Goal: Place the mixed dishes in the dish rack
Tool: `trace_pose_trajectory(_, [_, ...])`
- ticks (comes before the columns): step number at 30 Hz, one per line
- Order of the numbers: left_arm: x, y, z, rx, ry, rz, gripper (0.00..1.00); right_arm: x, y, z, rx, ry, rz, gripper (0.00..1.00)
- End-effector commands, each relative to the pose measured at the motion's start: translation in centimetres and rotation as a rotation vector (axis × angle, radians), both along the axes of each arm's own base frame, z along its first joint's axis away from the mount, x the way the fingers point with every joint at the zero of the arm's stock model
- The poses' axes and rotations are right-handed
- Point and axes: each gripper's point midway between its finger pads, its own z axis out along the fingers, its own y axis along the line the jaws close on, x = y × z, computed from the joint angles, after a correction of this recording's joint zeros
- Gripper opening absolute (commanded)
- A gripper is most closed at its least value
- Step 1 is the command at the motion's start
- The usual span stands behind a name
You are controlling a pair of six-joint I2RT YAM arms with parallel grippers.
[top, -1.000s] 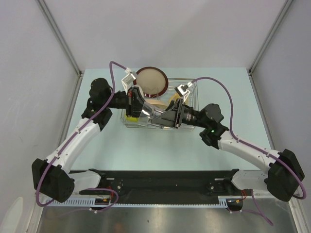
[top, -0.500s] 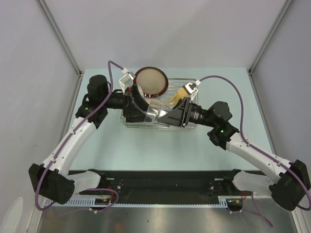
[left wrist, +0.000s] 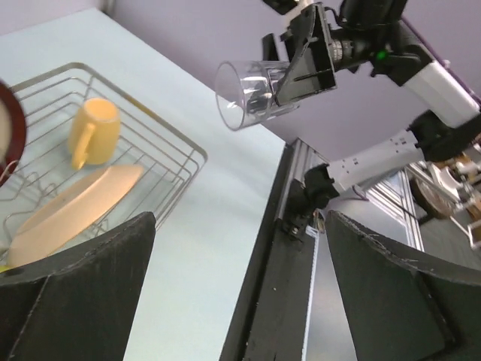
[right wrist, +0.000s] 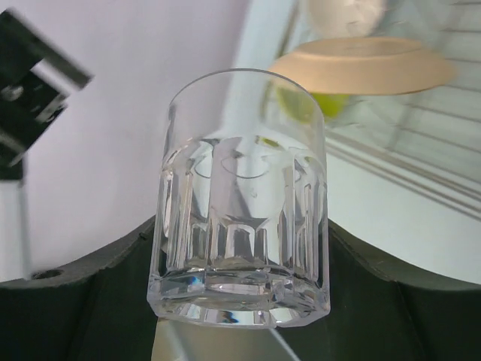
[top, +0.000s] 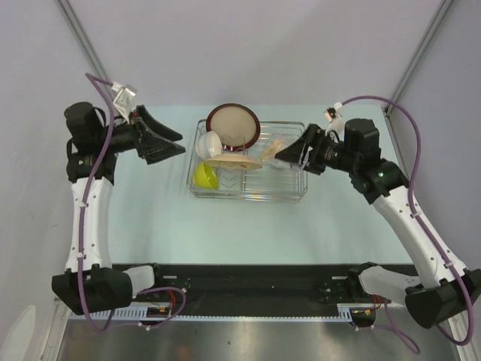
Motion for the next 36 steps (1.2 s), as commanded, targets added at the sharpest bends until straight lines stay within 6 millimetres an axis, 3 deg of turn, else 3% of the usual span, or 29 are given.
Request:
trace_pose_trajectory(1, [-1.2, 1.8, 0.1, 0.026, -0.072, 0.081, 1.0, 1.5, -4.4, -4.3, -0.372, 0.091, -0.131, 0.0])
trace_pose_trajectory(2, [-0.6, 2.1, -0.7, 0.071, -0.078, 0.145, 1.0, 1.9, -5.1, -5.0, -0.43, 0.11, -0.169, 0.0])
trace_pose_trajectory(3, [0.7, 2.8, -3.6, 0.298, -0.14, 0.266, 1.0, 2.6, -5.2, -6.0, -0.477, 0.132, -0.176, 0.0])
trace_pose_trajectory(6, [2.5, 4.5, -9.7, 0.576, -0.09, 0.382, 1.0, 3.6, -5.7, -6.5, -0.588, 0.136, -0.2, 0.0])
trace_pose_trajectory(7, [2.5, 5.2, -10.1, 0.601, -0.103, 0.423, 1.0, 4.0, -5.1, -7.4, -0.632, 0.145, -0.184, 0.0])
trace_pose_trajectory(9, [3.5, 7.1, -12.3, 0.68, -0.106, 0.528, 1.0, 5.0, -5.8, -6.9, -0.726, 0.119, -0.232, 0.0])
trace_pose_trajectory(10, [3.3, 7.5, -12.3, 0.695, -0.127, 0.547, 1.0, 5.4, -6.1, -8.2, -0.809, 0.145, -0.246, 0.0])
trace_pose_trajectory(11, [3.2, 7.8, -12.7, 0.712, -0.131, 0.55, 1.0, 6.0, -5.9, -7.3, -0.829, 0.118, -0.26, 0.0])
trace_pose_trajectory(13, [3.0, 8.1, -13.5, 0.731, -0.122, 0.558, 1.0, 6.9, -6.2, -8.8, -0.934, 0.133, -0.27, 0.0])
trace_pose_trajectory(16, [2.8, 8.3, -14.2, 0.741, -0.128, 0.563, 1.0, 7.9, -5.6, -9.2, -0.985, 0.136, -0.253, 0.0])
trace_pose_trajectory(17, [3.0, 8.4, -14.0, 0.744, -0.152, 0.577, 1.0, 8.6, -5.3, -10.6, -1.02, 0.164, -0.237, 0.0])
trace_pose_trajectory(18, [3.0, 8.6, -14.7, 0.753, -0.142, 0.579, 1.0, 9.1, -4.9, -10.3, -1.016, 0.156, -0.239, 0.0])
trace_pose_trajectory(21, [3.1, 8.9, -15.4, 0.762, -0.128, 0.591, 1.0, 10.1, -3.7, -12.2, -1.057, 0.177, -0.191, 0.0])
trace_pose_trajectory(23, [2.8, 8.6, -15.4, 0.751, -0.124, 0.585, 1.0, 10.4, -3.4, -13.7, -1.09, 0.205, -0.156, 0.0])
trace_pose_trajectory(36, [2.1, 8.1, -14.2, 0.71, -0.197, 0.59, 1.0, 10.1, -2.9, -18.1, -1.111, 0.287, -0.052, 0.0])
